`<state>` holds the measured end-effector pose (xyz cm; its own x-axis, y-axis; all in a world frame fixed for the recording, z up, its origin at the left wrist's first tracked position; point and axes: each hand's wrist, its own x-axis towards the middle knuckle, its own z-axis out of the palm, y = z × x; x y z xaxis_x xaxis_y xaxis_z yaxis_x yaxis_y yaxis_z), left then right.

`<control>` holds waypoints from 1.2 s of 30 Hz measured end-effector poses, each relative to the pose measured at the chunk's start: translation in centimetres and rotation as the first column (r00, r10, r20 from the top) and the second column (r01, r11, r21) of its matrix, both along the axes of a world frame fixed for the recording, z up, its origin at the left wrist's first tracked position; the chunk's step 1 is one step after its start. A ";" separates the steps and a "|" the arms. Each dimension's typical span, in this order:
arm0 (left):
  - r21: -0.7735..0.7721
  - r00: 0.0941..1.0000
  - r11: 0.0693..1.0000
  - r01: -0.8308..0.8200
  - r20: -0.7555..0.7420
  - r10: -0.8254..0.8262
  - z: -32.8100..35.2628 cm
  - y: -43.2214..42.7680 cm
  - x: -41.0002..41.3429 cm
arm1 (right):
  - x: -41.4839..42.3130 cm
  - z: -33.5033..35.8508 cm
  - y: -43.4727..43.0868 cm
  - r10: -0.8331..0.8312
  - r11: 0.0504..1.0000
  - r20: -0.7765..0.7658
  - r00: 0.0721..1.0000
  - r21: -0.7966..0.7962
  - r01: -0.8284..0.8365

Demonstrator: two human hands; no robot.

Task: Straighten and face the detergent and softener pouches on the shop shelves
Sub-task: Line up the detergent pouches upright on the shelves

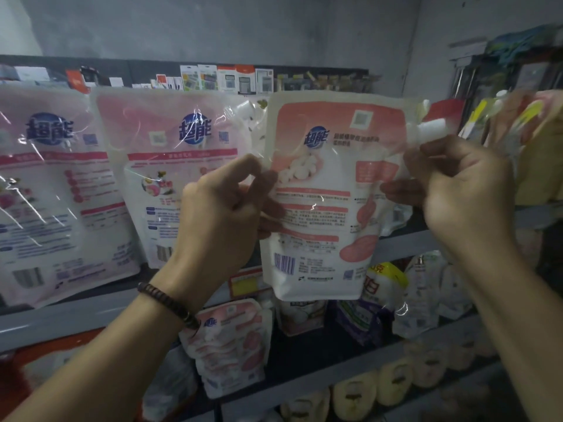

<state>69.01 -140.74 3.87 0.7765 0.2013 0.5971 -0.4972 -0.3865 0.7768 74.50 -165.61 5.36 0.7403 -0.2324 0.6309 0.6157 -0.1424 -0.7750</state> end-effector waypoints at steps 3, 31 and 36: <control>-0.011 1.000 1.000 0.015 -0.028 -0.015 -1.6 -0.4 -0.5 | -0.3 -1.4 -0.5 -0.004 1.000 -0.036 0.999 -0.003 0.004; -0.034 0.931 0.997 -0.071 -0.361 0.054 -18.2 -3.0 -0.5 | 1.8 -19.7 -1.9 -0.085 0.982 -0.224 0.971 -0.182 0.044; -0.121 0.909 0.988 -0.092 -0.415 0.034 -21.6 -2.9 0.8 | 3.2 -22.5 -1.4 -0.029 0.985 -0.265 0.964 -0.172 -0.018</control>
